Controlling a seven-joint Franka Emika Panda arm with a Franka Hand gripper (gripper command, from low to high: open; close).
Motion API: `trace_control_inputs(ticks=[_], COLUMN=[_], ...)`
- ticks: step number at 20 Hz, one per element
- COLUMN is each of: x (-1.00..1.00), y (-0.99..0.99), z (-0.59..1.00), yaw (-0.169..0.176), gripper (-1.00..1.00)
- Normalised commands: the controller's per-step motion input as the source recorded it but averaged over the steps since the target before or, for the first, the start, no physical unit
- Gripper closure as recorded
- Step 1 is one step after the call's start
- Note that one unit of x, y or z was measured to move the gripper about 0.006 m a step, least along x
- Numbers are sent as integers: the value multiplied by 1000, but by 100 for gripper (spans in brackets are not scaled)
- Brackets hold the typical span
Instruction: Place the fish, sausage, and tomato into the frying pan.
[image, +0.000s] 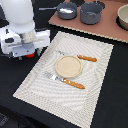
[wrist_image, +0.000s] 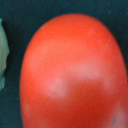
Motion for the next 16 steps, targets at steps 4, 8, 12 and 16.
trace_control_inputs(ticks=[4, 8, 12, 16], x=[-224, -99, 226, 541], y=[294, 229, 477, 659], z=[-286, 307, 1000, 1000], yaw=[-6, -7, 17, 44], gripper=[100, 100, 100, 100])
